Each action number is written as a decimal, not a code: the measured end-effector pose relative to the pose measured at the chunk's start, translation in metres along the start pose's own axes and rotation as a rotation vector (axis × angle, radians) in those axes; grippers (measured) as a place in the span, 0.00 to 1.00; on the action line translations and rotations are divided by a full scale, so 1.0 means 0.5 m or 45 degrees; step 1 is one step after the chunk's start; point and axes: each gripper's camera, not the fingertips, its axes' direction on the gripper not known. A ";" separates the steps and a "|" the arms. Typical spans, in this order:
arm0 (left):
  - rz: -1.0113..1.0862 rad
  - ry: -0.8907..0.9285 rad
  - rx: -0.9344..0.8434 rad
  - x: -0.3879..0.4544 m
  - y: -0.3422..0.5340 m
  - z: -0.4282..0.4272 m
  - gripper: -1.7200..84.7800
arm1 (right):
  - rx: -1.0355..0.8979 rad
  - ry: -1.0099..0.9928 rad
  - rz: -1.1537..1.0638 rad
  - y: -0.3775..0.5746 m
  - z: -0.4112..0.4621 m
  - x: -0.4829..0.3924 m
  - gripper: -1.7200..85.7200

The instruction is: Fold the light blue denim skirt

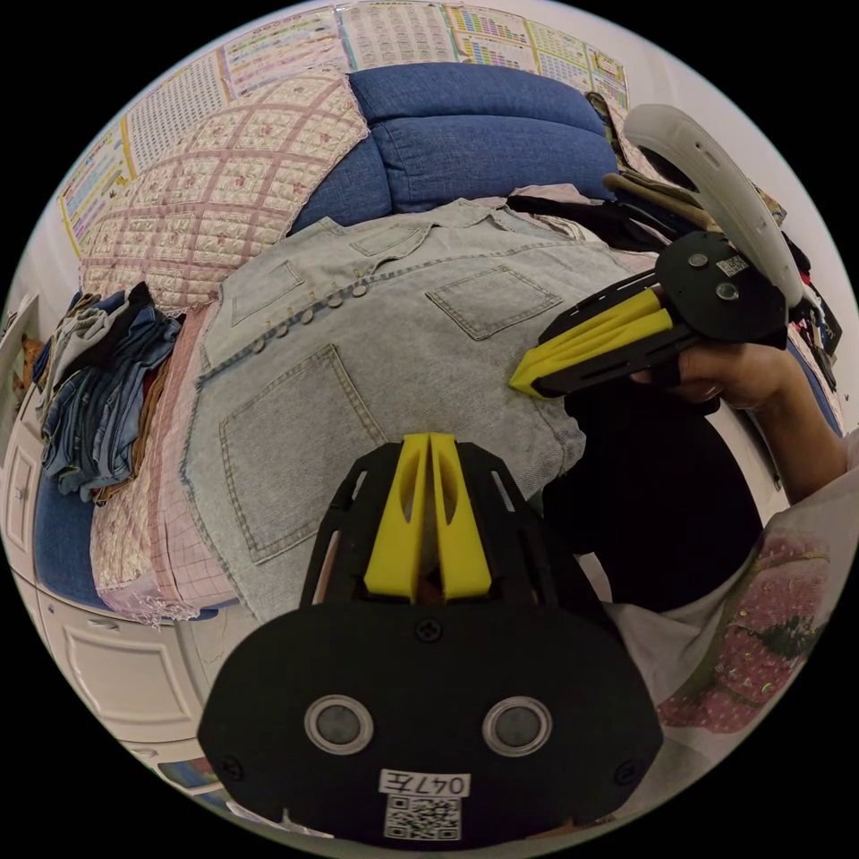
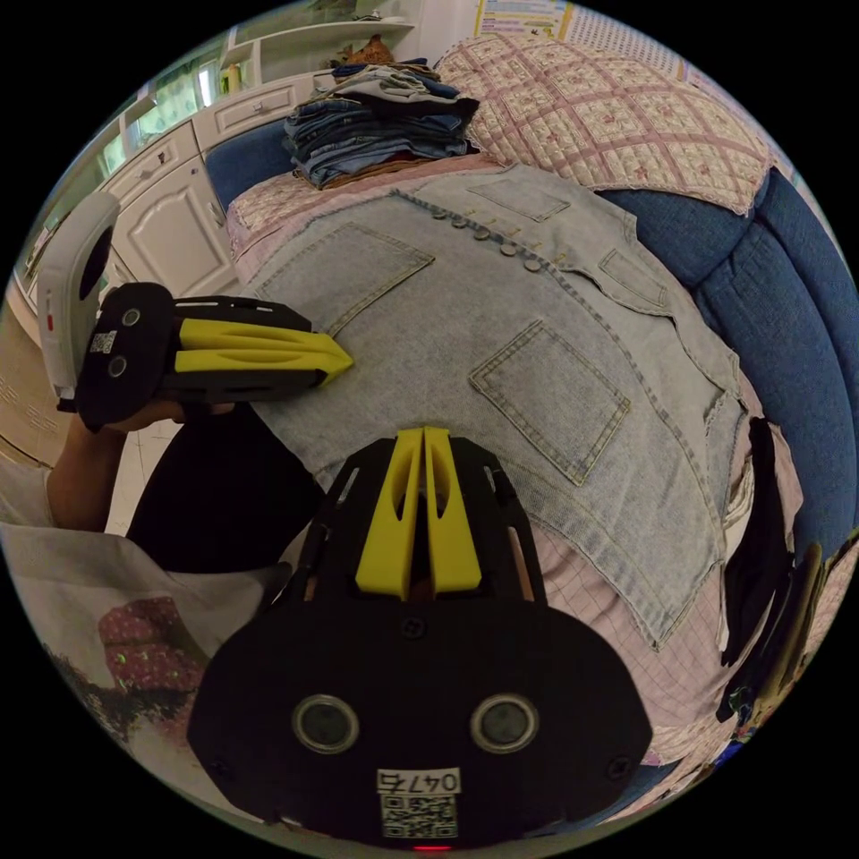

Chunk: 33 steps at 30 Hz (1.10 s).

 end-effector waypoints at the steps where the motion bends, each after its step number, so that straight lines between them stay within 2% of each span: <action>1: 0.000 0.000 0.000 0.000 0.000 0.000 0.01 | 0.000 -0.003 0.001 0.000 0.000 0.001 0.01; 33: -0.003 0.006 0.000 -0.006 -0.001 0.000 0.01 | 0.000 -0.004 0.001 -0.002 0.004 0.005 0.01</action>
